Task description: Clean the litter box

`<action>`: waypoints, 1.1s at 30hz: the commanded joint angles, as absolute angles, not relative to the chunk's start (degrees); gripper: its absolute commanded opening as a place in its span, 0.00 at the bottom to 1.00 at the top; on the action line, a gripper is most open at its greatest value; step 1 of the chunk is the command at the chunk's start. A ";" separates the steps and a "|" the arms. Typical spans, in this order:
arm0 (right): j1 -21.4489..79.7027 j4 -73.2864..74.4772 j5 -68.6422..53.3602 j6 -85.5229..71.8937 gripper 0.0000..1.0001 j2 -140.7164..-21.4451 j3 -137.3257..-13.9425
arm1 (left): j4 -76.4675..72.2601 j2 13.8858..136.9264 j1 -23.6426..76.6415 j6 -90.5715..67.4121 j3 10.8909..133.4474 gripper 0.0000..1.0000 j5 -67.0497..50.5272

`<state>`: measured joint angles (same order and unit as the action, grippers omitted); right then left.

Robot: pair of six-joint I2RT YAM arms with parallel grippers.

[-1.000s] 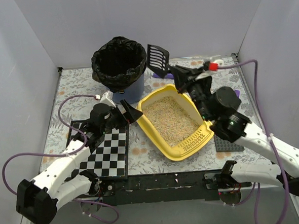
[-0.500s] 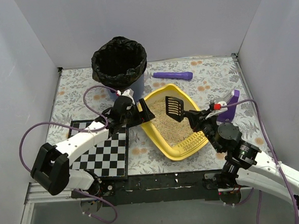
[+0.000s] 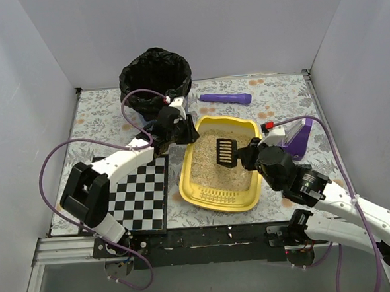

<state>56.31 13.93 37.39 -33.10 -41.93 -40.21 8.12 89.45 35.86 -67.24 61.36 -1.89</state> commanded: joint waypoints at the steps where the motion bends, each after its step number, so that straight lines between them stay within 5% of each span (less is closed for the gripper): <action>1: 56.51 24.59 42.88 -42.70 0.01 -44.99 -47.01 | 9.93 94.12 34.19 -58.89 65.82 0.31 -7.29; 8: 56.51 16.47 37.83 -32.37 0.01 -42.20 -44.74 | 9.84 95.80 34.10 -60.38 66.62 0.36 -10.19; 13: 56.51 8.26 25.14 -31.02 0.01 -41.74 -42.10 | 9.15 94.05 34.19 -62.67 64.34 0.23 -9.58; 33: 55.90 23.09 34.70 -54.30 0.01 -79.88 -63.97 | 1.85 87.02 34.63 -70.14 54.14 0.13 -10.55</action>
